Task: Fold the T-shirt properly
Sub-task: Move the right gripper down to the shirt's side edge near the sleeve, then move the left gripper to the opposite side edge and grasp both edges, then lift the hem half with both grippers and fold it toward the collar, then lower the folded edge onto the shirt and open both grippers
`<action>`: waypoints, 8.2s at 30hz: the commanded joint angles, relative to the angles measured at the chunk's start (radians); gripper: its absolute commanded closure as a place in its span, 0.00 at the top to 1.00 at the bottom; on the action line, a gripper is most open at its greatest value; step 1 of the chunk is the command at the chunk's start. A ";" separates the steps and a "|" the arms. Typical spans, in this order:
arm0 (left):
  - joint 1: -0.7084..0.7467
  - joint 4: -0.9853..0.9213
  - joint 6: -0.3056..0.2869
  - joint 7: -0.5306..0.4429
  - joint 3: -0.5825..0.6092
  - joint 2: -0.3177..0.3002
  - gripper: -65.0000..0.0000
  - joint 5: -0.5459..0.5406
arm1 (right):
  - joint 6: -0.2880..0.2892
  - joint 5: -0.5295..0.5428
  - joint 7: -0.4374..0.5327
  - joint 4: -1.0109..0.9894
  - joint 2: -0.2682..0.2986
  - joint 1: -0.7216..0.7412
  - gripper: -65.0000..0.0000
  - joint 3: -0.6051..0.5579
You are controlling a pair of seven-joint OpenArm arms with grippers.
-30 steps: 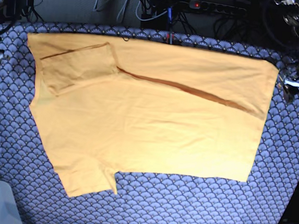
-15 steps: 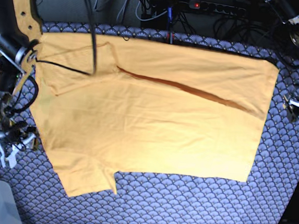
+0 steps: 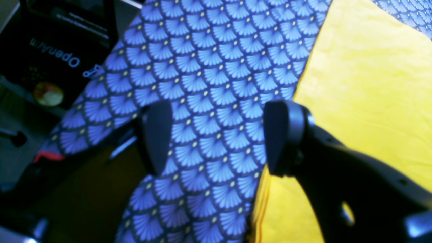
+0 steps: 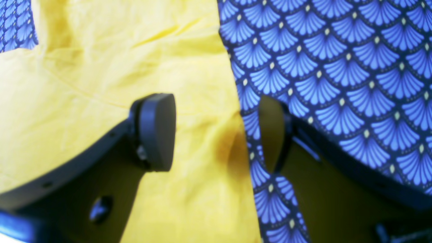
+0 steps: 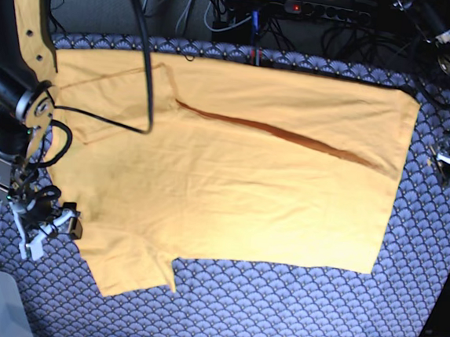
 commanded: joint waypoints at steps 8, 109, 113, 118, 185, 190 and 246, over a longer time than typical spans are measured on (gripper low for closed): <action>-0.005 0.021 -0.005 -0.026 -0.008 -0.012 0.64 -0.011 | 0.004 0.016 0.058 0.010 0.019 0.006 0.60 0.004; -0.790 -1.366 0.261 -0.871 0.362 -0.035 0.64 0.461 | 0.004 0.012 0.076 0.017 0.017 -0.068 0.02 -0.005; -0.780 -1.366 0.259 -0.871 0.362 -0.022 0.63 0.461 | 0.004 0.012 0.076 0.017 0.017 -0.068 0.02 -0.005; -0.778 -1.366 0.259 -0.870 0.362 -0.015 0.45 0.461 | 0.004 0.012 0.076 0.017 0.014 -0.068 0.02 -0.005; -0.155 -0.022 0.075 -0.107 0.351 0.099 0.00 0.382 | 0.004 0.018 -0.208 1.289 -0.204 -0.841 0.01 0.113; -0.100 -0.018 0.069 -0.115 0.351 0.100 0.00 0.380 | 0.004 0.019 -0.205 1.291 -0.205 -0.907 0.01 0.129; -0.005 -0.016 -0.028 -0.109 0.240 0.103 0.00 0.383 | 0.004 0.088 -0.079 1.498 -0.342 -1.211 0.02 0.187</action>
